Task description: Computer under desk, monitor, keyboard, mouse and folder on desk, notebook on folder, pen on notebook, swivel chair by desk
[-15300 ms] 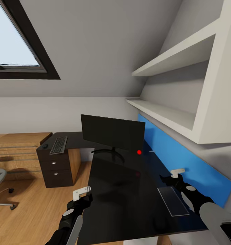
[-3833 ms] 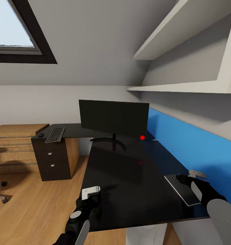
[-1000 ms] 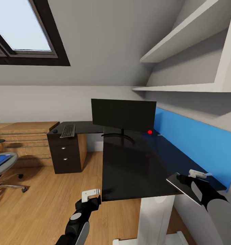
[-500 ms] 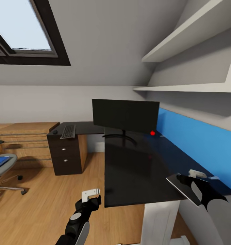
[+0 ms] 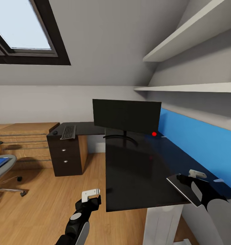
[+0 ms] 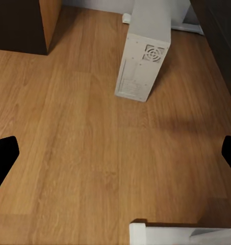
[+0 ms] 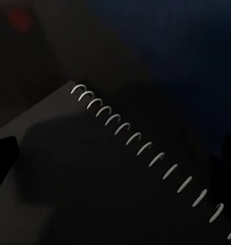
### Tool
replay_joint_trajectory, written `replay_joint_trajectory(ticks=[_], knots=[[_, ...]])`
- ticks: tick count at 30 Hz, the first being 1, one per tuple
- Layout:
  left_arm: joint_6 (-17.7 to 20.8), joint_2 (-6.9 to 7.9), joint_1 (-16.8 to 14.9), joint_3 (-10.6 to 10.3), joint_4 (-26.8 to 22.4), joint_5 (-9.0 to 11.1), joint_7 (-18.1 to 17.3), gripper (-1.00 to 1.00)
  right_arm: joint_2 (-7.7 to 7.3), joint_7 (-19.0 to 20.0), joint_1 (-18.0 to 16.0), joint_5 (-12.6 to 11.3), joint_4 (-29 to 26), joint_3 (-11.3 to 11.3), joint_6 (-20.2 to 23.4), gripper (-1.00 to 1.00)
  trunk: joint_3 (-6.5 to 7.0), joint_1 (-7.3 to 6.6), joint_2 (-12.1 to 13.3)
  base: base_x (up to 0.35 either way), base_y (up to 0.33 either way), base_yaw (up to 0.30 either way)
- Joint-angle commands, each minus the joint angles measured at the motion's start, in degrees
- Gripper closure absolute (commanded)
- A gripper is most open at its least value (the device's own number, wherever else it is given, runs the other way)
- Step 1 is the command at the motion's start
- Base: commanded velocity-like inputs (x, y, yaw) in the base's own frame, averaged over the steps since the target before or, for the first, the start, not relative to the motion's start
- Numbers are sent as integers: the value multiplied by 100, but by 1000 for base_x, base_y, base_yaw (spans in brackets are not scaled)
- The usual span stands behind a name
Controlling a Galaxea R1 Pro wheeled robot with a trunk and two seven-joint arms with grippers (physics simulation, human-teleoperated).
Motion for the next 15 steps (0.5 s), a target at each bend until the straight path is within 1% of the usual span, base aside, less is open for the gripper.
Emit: replay_joint_trajectory(ticks=[1, 15], knots=[[14, 2, -5, -11, -7, 60, 53, -100, 3, 15, 2, -39, 223, -11, 29, -100, -8, 0, -2, 4, 2, 0], [14, 2, -5, -11, -7, 59, 55, -100, 2, 15, 2, -39, 214, -11, 14, -100, -8, 0, -2, 1, 0, 0]])
